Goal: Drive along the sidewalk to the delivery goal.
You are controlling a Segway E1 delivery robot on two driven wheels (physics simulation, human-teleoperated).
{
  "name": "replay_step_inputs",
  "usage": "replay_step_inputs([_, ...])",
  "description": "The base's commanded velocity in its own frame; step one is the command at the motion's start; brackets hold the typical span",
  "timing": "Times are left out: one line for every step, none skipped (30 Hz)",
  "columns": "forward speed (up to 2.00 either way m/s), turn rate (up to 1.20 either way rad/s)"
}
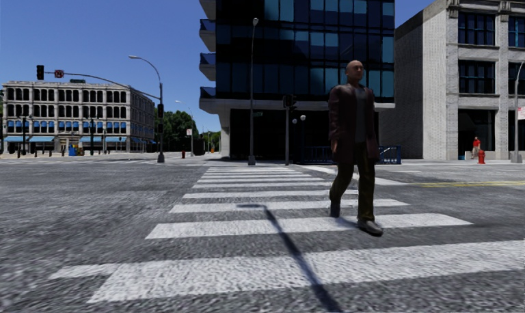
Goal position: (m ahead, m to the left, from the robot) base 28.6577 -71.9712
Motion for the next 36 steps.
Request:
replay_step_inputs([2.0, 0.0])
replay_step_inputs([2.0, 0.0])
replay_step_inputs([2.0, 0.0])
replay_step_inputs([2.0, 0.0])
replay_step_inputs([2.0, 0.0])
replay_step_inputs([2.0, 0.0])
replay_step_inputs([2.0, 0.0])
replay_step_inputs([2.0, 0.0])
replay_step_inputs([2.0, 0.0])
replay_step_inputs([2.0, 0.0])
replay_step_inputs([2.0, 0.0])
replay_step_inputs([2.0, 0.0])
replay_step_inputs([2.0, 0.0])
replay_step_inputs([2.0, 0.0])
replay_step_inputs([2.0, 0.0])
replay_step_inputs([2.0, 0.0])
replay_step_inputs([2.0, 0.0])
replay_step_inputs([2.0, 0.0])
replay_step_inputs([2.0, 0.0])
replay_step_inputs([2.0, 0.0])
replay_step_inputs([2.0, 0.0])
replay_step_inputs([2.0, 0.0])
replay_step_inputs([2.0, 0.0])
replay_step_inputs([2.0, 0.0])
replay_step_inputs([2.0, 0.0])
replay_step_inputs([2.0, 0.0])
replay_step_inputs([2.0, 0.0])
replay_step_inputs([2.0, 0.0])
replay_step_inputs([2.0, 0.0])
replay_step_inputs([2.0, 0.0])
replay_step_inputs([2.0, 0.0])
replay_step_inputs([2.0, 0.0])
replay_step_inputs([2.0, 0.0])
replay_step_inputs([2.0, 0.0])
replay_step_inputs([2.0, 0.0])
replay_step_inputs([2.0, 0.0])
